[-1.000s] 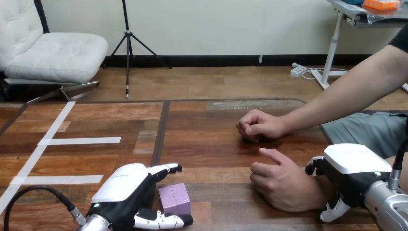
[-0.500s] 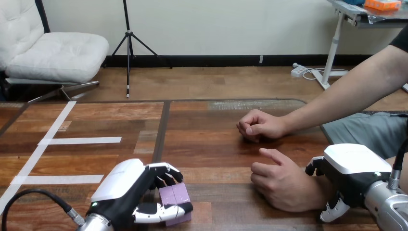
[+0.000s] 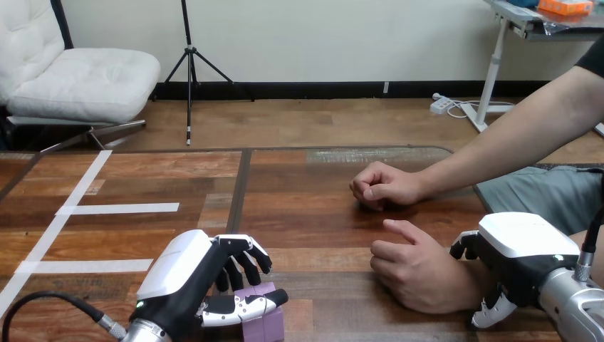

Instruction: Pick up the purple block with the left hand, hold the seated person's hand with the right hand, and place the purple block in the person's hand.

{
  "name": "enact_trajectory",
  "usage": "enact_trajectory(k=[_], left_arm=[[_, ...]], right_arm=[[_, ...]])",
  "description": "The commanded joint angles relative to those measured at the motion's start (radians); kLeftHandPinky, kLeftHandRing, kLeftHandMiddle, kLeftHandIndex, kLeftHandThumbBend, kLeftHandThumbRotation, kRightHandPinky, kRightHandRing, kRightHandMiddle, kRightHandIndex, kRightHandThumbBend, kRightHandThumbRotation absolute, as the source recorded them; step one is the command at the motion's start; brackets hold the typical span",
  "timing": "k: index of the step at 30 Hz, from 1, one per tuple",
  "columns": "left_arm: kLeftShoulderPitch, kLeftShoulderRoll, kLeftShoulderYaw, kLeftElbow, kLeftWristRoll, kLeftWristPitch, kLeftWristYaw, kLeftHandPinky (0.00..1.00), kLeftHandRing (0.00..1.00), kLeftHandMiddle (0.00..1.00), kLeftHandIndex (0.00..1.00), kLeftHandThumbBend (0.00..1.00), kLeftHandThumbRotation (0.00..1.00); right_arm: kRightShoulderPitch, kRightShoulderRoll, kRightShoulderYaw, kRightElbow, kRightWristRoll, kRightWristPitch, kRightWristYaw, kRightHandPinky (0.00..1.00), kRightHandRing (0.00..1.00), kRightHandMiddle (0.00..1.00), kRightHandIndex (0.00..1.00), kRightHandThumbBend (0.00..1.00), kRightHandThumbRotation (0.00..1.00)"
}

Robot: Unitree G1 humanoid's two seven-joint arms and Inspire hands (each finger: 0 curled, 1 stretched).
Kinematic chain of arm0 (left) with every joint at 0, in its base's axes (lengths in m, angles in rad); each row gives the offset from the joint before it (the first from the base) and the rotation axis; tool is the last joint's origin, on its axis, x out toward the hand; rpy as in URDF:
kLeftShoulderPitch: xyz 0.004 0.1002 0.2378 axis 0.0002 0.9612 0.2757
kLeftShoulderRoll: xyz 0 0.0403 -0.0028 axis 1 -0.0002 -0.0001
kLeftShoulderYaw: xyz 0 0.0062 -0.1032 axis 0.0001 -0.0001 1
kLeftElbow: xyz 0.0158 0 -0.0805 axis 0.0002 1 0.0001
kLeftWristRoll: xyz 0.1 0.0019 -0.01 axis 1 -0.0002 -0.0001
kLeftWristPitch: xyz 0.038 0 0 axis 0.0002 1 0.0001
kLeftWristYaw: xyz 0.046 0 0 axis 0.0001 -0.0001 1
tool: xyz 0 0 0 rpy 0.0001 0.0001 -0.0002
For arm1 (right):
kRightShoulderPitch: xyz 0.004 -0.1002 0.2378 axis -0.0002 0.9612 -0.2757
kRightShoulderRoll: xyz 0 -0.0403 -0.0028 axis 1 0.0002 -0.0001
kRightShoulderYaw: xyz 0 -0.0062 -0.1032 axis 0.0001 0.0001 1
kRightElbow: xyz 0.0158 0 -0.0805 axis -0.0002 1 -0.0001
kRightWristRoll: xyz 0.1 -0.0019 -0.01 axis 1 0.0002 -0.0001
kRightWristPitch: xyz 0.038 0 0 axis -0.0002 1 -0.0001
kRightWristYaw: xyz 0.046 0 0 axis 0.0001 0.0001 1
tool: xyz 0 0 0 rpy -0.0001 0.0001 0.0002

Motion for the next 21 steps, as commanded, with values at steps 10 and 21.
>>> enact_trajectory(k=[10, 21], left_arm=[[-0.060, -0.009, 0.006, 0.055, -0.001, -0.055, 0.102, 0.28, 0.36, 0.46, 0.50, 0.64, 0.38], [-0.065, -0.010, -0.001, 0.076, 0.001, -0.071, 0.132, 0.27, 0.35, 0.46, 0.51, 0.64, 0.36]], right_arm=[[-0.026, -0.018, -0.014, -0.041, 0.000, -0.001, -0.033, 0.76, 0.77, 0.78, 0.77, 0.78, 0.09], [-0.026, -0.017, -0.016, -0.039, 0.006, -0.003, -0.035, 0.76, 0.77, 0.77, 0.77, 0.78, 0.08]])
